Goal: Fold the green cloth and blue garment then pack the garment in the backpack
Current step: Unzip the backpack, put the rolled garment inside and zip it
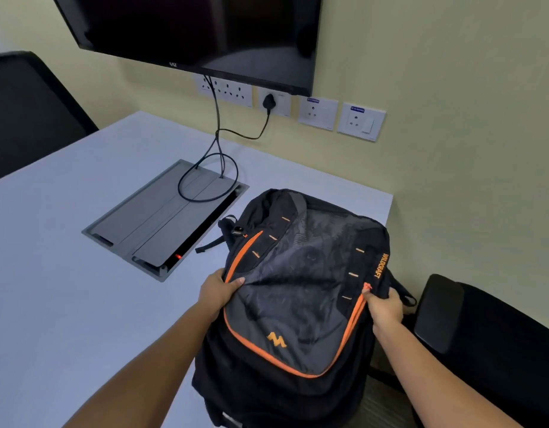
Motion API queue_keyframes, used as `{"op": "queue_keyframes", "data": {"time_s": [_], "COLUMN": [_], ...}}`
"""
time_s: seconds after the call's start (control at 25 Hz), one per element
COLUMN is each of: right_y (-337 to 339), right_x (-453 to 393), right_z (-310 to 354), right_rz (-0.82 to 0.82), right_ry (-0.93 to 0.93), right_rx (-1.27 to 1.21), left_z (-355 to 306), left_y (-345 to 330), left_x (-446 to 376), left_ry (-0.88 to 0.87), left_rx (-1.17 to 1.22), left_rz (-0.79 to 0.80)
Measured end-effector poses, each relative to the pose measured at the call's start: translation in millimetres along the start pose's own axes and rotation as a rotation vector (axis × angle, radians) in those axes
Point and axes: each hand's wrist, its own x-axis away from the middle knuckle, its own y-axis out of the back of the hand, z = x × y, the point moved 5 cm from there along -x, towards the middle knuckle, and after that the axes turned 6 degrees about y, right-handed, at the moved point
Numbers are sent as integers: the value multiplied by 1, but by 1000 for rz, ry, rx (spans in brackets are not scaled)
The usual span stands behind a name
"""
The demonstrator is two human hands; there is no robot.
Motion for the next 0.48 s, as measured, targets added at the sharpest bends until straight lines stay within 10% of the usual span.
{"op": "queue_keyframes", "data": {"time_s": [0.48], "right_y": [7], "right_x": [86], "right_z": [155], "right_rz": [3], "right_ry": [499], "right_rx": [-107], "left_z": [-53], "left_y": [97], "left_x": [113], "left_ry": [-344], "left_rx": [92], "left_rz": [-444]}}
